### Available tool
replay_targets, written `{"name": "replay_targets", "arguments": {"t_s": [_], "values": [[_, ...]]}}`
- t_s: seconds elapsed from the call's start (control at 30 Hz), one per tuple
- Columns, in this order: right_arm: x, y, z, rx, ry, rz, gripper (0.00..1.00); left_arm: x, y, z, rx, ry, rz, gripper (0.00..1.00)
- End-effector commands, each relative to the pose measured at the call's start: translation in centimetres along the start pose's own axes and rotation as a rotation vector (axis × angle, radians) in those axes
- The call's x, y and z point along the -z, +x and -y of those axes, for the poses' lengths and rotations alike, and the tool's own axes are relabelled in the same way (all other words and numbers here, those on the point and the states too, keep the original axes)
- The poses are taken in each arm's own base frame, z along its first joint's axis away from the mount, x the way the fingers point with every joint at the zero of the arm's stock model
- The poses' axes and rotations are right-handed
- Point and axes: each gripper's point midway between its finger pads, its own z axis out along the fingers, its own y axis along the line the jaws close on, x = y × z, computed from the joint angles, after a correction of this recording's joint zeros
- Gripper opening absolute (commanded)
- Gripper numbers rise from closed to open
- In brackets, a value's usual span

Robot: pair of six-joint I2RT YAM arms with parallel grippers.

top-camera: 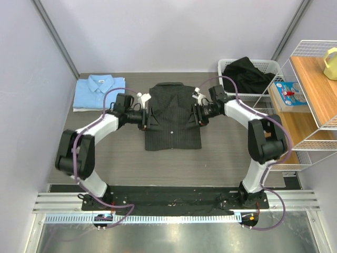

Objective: Fold and stack the long sleeve shirts
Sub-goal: Fold the shirt

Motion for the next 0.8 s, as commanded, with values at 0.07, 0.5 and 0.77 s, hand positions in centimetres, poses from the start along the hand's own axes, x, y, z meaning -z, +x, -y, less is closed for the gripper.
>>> {"name": "replay_targets", "arguments": {"t_s": [0.07,0.5,0.77], "values": [[-3.5,-5.9,5.6,0.066,0.101,0.038,0.46,-3.0,-5.7,-5.4,0.007,-0.06,0.085,0.63],[-7.0,-2.9,12.4,0.036,0.188,-0.063,0.46,-2.6,-6.3,-16.9,0.292,-0.13,0.171,0.59],[-5.5,2.8,8.5,-0.034,0.127,-0.101,0.45,-0.9,0.9,-12.9,0.374,-0.094,0.1,0.46]]}}
